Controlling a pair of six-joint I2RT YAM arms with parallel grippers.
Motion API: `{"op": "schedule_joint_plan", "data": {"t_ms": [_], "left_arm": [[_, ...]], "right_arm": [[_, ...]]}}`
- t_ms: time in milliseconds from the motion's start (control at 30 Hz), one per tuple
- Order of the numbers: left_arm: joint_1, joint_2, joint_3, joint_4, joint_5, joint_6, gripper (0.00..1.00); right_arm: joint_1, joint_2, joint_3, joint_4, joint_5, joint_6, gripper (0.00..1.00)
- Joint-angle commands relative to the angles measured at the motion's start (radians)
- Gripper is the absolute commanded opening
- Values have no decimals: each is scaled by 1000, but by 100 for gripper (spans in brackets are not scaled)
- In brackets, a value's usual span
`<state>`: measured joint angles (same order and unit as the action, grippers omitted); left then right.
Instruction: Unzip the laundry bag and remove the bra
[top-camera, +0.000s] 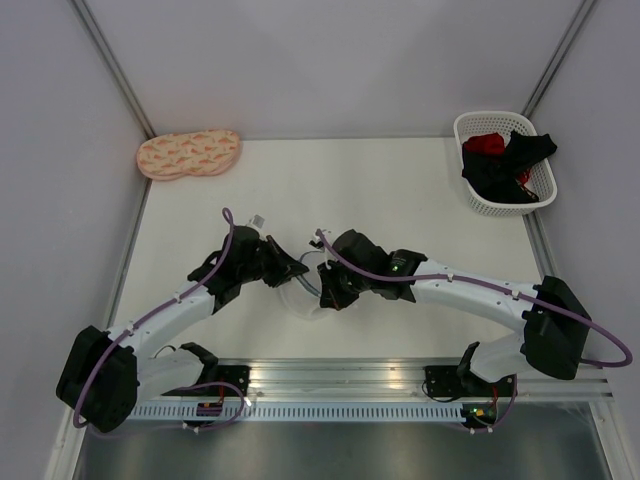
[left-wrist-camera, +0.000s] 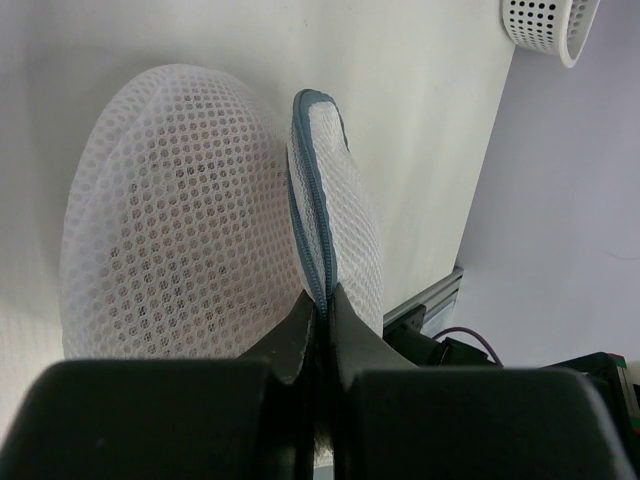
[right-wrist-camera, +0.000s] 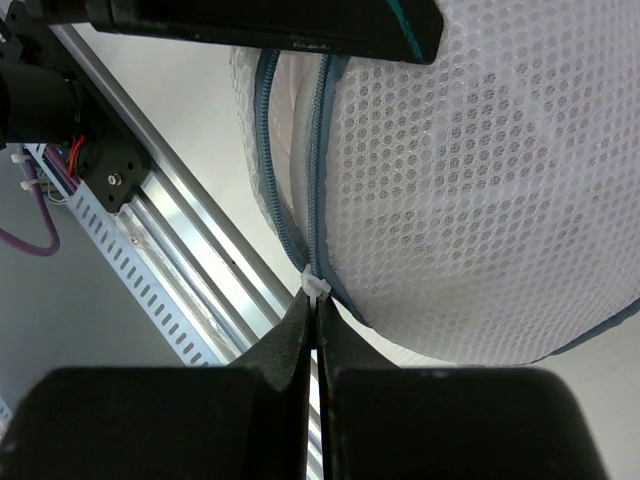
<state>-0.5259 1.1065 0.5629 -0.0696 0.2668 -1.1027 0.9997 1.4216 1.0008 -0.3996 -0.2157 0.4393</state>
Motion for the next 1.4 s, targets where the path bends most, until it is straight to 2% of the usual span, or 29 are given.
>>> {"op": "schedule_joint_plan", "data": {"t_ms": [0, 233, 533, 567, 600, 667, 700, 733, 767, 833, 1133, 1267, 1367], "left_arm": [[-3, -10, -4, 40, -28, -2, 2], [-2, -28, -11, 25, -60, -3, 2], [-2, -85, -23, 1, -113, -19, 4], [-2, -92, -27, 4, -113, -22, 9], [-2, -109, -35, 8, -113, -22, 29], [-3, -129, -44, 17, -120, -28, 53], [-2, -157, -57, 17, -121, -31, 75], [-2, -169, -63, 16, -132, -34, 83], [-3, -187, -67, 10, -136, -39, 96], [-2, -239, -84, -13, -162, -43, 99], [-2, -488, -143, -176, -262, -66, 99], [-2, -620, -144, -266, -264, -60, 100], [-2, -677, -132, -320, -262, -52, 100]], "right_arm": [[4, -12, -10, -45, 33, -19, 0], [4, -13, -21, -102, 61, -17, 1], [2, -12, 2, -229, 194, -10, 0], [4, -12, 7, -240, 206, -10, 1], [2, -12, 12, -249, 210, -11, 0], [2, -6, 25, -269, 274, -10, 0], [4, -4, 30, -275, 292, -8, 0], [2, 0, 39, -280, 344, -8, 0], [2, 11, 42, -297, 361, -7, 0], [2, 23, 58, -312, 429, -10, 0], [-21, 77, 99, -426, 694, -5, 1], [-27, 4, 91, -409, 616, -42, 55], [-27, -81, 82, -381, 457, -85, 76]]}}
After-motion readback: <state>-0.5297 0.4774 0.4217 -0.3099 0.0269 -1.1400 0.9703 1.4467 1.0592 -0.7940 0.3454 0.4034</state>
